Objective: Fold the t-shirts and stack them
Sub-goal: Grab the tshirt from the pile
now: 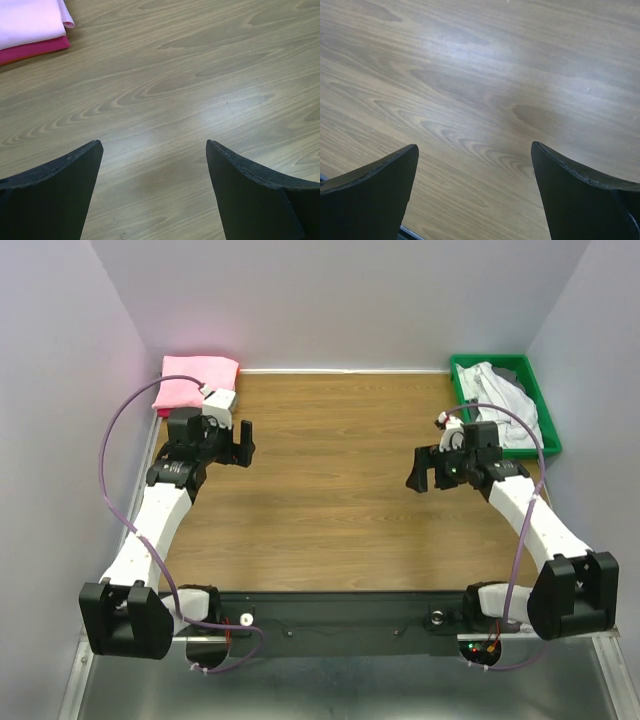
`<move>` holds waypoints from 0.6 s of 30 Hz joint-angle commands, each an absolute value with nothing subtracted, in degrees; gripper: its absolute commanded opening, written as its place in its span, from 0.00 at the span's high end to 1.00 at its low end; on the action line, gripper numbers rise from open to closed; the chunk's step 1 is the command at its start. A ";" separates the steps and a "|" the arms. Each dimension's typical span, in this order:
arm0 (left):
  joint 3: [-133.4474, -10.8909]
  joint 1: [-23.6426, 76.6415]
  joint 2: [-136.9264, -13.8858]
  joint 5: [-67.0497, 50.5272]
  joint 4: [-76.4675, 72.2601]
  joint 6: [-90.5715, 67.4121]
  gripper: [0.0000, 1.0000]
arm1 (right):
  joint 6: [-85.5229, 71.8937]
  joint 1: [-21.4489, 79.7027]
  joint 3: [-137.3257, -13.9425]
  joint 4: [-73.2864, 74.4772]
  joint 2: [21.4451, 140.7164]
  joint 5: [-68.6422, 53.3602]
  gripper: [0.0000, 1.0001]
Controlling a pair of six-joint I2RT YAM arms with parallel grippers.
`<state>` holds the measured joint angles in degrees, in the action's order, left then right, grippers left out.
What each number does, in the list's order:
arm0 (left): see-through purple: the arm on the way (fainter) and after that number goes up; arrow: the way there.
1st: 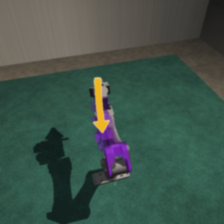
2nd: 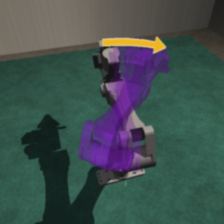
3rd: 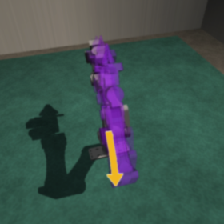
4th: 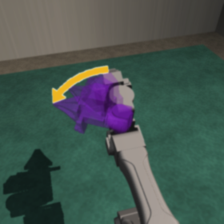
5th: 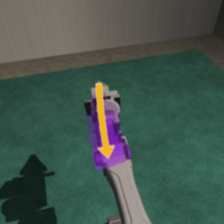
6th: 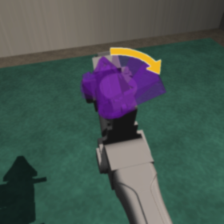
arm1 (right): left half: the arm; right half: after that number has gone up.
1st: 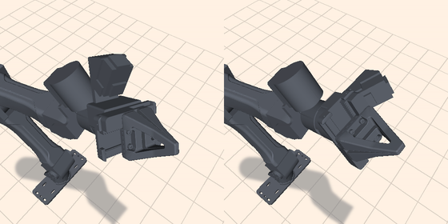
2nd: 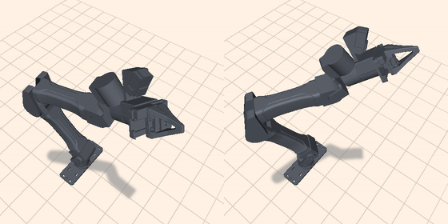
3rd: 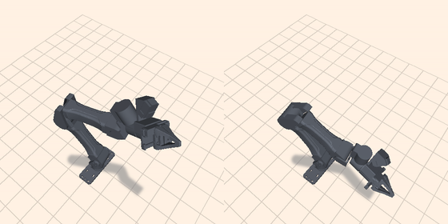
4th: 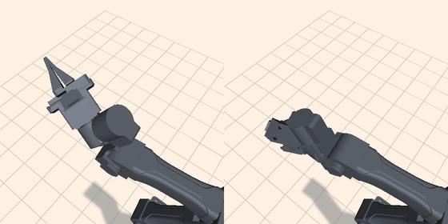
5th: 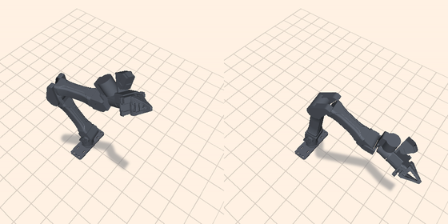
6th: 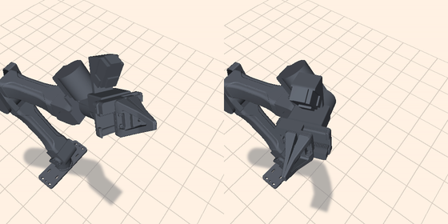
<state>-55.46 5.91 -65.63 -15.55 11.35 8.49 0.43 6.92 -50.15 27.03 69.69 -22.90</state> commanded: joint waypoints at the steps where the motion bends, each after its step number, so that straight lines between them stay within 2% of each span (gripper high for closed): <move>1: -57.30 5.80 -66.18 -17.48 9.84 9.05 0.04 | 1.58 6.33 -57.73 29.43 72.94 -23.55 0.00; 5: -61.51 5.80 -69.08 -17.75 11.25 8.88 0.03 | 3.87 4.40 -70.18 35.85 81.19 -26.09 0.00; 9: -65.47 5.80 -71.71 -17.93 12.39 9.41 0.03 | 6.06 -1.82 -79.95 40.15 89.35 -27.95 0.00; 10: -66.09 5.80 -72.33 -18.10 12.39 9.32 0.04 | 7.72 -4.19 -86.16 41.30 91.30 -27.95 0.00; 18: -71.28 5.80 -75.67 -21.01 13.27 7.12 0.04 | 10.98 -15.90 -113.53 44.91 112.30 -20.84 0.00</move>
